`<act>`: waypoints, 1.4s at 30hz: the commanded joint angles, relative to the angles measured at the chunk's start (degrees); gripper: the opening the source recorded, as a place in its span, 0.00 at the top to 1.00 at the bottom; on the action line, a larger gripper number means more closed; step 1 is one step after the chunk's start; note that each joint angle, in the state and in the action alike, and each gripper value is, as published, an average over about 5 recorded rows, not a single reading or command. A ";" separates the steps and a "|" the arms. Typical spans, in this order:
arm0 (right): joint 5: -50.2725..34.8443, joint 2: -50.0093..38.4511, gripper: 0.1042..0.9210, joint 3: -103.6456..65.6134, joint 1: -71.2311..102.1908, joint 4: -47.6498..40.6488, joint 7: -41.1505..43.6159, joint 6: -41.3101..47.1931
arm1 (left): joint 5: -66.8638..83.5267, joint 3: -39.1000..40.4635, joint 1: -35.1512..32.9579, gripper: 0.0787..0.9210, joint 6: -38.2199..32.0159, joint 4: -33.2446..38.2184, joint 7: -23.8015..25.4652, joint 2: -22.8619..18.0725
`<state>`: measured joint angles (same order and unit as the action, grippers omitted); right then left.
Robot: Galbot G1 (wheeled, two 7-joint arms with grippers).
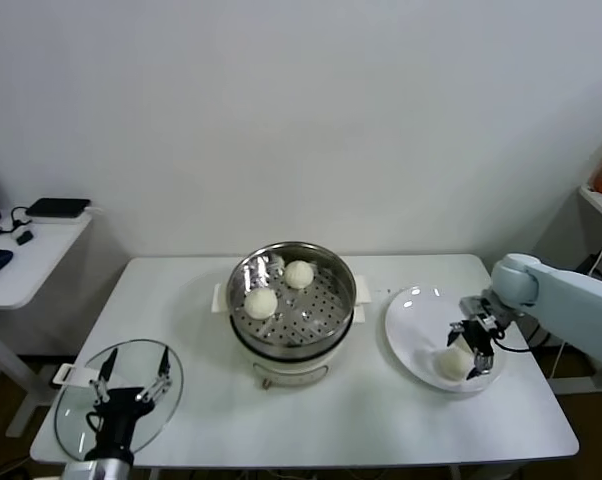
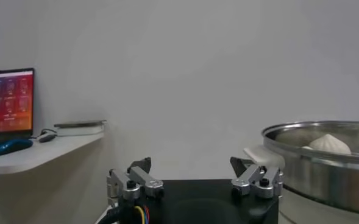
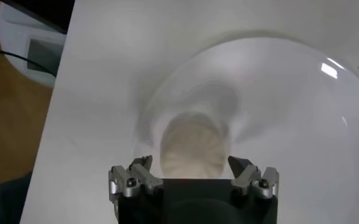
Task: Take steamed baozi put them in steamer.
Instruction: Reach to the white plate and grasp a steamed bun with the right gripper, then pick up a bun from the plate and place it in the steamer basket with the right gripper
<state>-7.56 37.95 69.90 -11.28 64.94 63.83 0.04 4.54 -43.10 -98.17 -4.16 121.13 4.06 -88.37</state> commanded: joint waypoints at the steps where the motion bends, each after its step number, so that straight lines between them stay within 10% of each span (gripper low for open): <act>1: 0.74 0.92 0.12 -1.51 1.89 -1.07 -0.30 -0.15 | -0.03 0.01 0.01 0.12 0.01 -0.05 0.00 0.05; 42: 0.14 -0.95 0.30 3.25 -12.71 8.18 2.16 -3.99 | 0.08 0.16 0.34 0.12 -0.19 -0.29 -0.12 -0.08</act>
<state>-6.92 37.82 68.32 -12.69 66.32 64.83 -1.10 4.64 -43.03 -97.90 -4.35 120.84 3.94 -88.42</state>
